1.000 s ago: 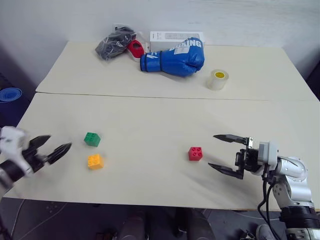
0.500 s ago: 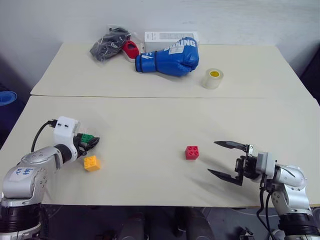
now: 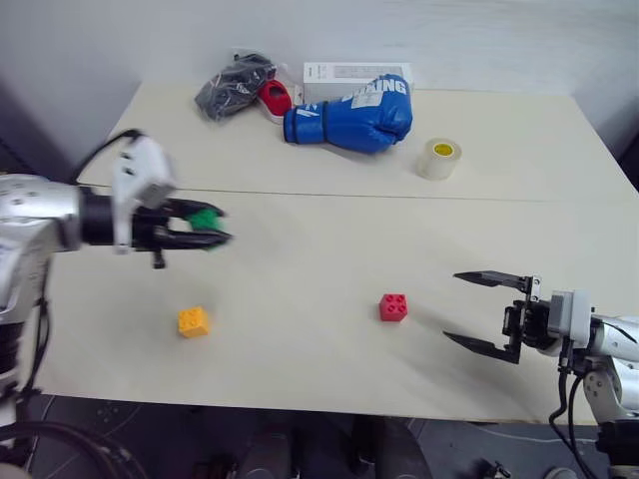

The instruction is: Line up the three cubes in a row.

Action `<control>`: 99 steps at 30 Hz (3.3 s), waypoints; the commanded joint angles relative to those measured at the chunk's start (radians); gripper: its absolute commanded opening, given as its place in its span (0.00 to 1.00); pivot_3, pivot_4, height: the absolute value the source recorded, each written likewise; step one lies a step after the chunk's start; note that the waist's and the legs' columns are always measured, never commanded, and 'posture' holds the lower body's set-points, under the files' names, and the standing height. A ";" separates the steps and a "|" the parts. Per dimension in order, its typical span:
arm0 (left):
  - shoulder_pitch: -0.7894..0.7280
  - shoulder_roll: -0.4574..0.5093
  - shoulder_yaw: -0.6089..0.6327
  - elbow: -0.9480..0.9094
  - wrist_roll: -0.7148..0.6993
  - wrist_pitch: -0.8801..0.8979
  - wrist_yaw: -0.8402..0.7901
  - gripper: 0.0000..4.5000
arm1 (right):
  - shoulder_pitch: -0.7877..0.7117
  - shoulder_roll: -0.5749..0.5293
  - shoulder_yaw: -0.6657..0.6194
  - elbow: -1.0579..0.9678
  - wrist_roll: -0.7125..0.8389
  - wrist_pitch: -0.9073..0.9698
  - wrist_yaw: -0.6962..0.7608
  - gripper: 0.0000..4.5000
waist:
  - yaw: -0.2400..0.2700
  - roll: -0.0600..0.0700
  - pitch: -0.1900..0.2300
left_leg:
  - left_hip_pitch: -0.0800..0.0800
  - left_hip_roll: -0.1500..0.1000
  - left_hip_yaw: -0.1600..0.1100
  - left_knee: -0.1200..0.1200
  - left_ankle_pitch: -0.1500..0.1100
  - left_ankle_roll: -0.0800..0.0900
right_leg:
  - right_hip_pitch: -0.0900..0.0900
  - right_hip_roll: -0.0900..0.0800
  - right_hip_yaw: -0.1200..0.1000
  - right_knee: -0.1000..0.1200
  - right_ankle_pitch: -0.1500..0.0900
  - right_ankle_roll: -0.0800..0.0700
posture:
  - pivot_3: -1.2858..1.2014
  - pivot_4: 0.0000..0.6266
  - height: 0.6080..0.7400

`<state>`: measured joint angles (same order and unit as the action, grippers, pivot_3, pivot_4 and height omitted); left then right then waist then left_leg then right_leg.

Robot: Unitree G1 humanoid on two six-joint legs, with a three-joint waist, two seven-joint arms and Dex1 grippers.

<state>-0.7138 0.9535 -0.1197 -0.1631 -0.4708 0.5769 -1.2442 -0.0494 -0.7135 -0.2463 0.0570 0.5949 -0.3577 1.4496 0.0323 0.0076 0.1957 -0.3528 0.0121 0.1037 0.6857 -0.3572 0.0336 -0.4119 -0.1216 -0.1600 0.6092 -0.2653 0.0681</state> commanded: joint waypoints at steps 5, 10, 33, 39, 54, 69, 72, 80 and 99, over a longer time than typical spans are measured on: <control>-0.147 -0.275 -0.308 0.183 0.280 -0.197 -0.003 0.33 | 0.120 -0.008 -0.054 -0.152 0.004 0.021 -0.066 1.00 | -0.007 -0.002 0.001 | 0.000 0.002 0.001 0.003 0.001 0.000 | 0.000 0.006 0.004 0.001 0.001 0.001 | 0.52 0.24 1.00; -0.124 -0.362 -0.344 0.219 0.359 -0.208 0.050 0.33 | 0.161 -0.010 -0.062 -0.242 -0.002 0.061 -0.143 1.00 | -0.013 -0.004 0.002 | 0.000 0.004 0.003 0.003 0.000 0.000 | -0.002 0.007 0.006 0.002 0.001 0.001 | 0.52 0.24 1.00; -0.038 -0.422 -0.338 0.170 0.460 -0.127 0.108 0.68 | 0.171 0.038 0.023 -0.275 -0.054 0.074 -0.232 1.00 | -0.005 -0.004 0.002 | -0.002 0.004 -0.002 0.011 -0.002 0.004 | 0.002 0.004 0.003 0.003 0.001 0.001 | 0.52 0.24 1.00; -0.055 -0.384 -0.253 0.098 0.408 -0.104 0.082 0.89 | 0.135 0.041 0.043 -0.243 -0.054 0.071 -0.221 1.00 | -0.006 -0.004 0.002 | -0.002 0.004 -0.003 0.011 -0.002 0.004 | 0.002 0.004 0.003 0.003 0.001 0.001 | 0.52 0.24 1.00; 0.402 -0.006 0.510 0.357 0.109 -0.353 -0.049 1.00 | 0.051 0.131 0.178 -0.274 -0.032 0.100 -0.189 1.00 | -0.034 -0.004 0.003 | -0.001 0.011 -0.002 0.012 -0.005 -0.002 | 0.001 0.004 0.002 0.003 -0.001 -0.001 | 0.52 0.24 1.00; 0.889 -0.045 0.719 0.259 0.018 -0.439 -0.064 1.00 | -0.038 0.189 0.265 -0.248 -0.050 0.101 -0.181 1.00 | -0.020 -0.006 0.002 | -0.001 0.008 -0.003 0.012 -0.010 -0.001 | -0.001 -0.004 0.002 0.000 -0.001 -0.002 | 0.52 0.24 1.00; 0.875 -0.063 0.633 0.178 0.013 -0.403 -0.054 1.00 | -0.043 0.186 0.260 -0.240 -0.054 0.100 -0.179 1.00 | -0.020 -0.006 0.002 | -0.001 0.008 -0.002 0.012 -0.010 -0.001 | -0.001 -0.005 0.002 0.001 -0.001 -0.002 | 0.52 0.24 1.00; 0.770 -0.066 0.479 0.253 0.094 -0.514 -0.046 0.74 | -0.021 0.158 0.226 -0.249 -0.056 0.094 -0.185 1.00 | -0.034 -0.006 0.002 | -0.001 0.008 -0.001 0.011 -0.009 -0.001 | -0.001 -0.003 0.002 0.005 -0.001 -0.002 | 0.52 0.24 1.00; 0.171 -0.138 0.075 0.628 0.238 -0.748 -0.309 0.33 | 0.013 0.105 0.145 -0.221 -0.052 0.078 -0.177 1.00 | -0.028 -0.006 0.002 | -0.001 0.006 0.003 0.011 -0.008 0.001 | -0.002 0.005 0.002 0.006 -0.001 -0.001 | 0.52 0.24 1.00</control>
<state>-0.5089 0.8260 -0.0267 0.4059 -0.2524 -0.1347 -1.5010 -0.0331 -0.5945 -0.0838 -0.1537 0.5294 -0.2656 1.2684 0.0044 0.0019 0.1979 -0.3540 0.0183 0.1065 0.6973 -0.3652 0.0348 -0.4134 -0.1164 -0.1578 0.6152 -0.2660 0.0668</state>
